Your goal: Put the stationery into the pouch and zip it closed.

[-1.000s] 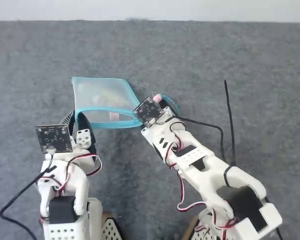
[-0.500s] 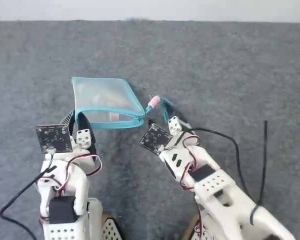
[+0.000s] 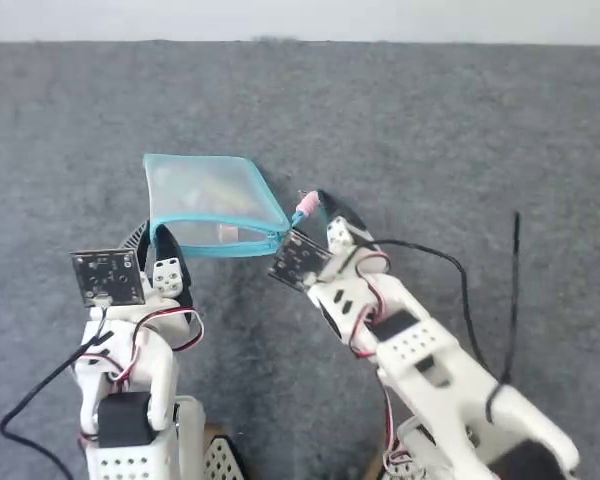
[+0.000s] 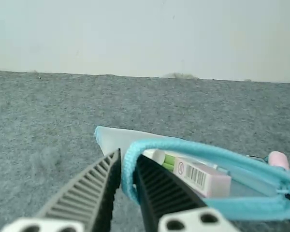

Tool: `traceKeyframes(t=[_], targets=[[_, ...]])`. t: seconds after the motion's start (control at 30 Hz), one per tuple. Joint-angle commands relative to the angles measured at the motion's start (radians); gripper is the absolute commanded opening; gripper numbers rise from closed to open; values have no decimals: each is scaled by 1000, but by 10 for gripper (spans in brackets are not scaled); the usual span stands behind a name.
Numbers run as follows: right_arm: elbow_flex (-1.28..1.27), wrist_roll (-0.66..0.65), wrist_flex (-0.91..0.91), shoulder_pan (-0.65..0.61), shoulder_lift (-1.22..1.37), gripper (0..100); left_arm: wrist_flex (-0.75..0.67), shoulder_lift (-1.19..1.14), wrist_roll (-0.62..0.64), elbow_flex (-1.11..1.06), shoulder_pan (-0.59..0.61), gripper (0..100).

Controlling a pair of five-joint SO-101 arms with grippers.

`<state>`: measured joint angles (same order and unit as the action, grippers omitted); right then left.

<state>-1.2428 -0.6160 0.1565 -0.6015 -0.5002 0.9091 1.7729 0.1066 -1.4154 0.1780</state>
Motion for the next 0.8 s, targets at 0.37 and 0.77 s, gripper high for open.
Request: traceKeyframes(t=[0.37, 0.77], targets=[[152, -29, 76, 2, 165, 122, -15, 37, -15, 25, 3, 12], [127, 14, -5, 47, 179, 7, -12, 37, -15, 22, 5, 12]])
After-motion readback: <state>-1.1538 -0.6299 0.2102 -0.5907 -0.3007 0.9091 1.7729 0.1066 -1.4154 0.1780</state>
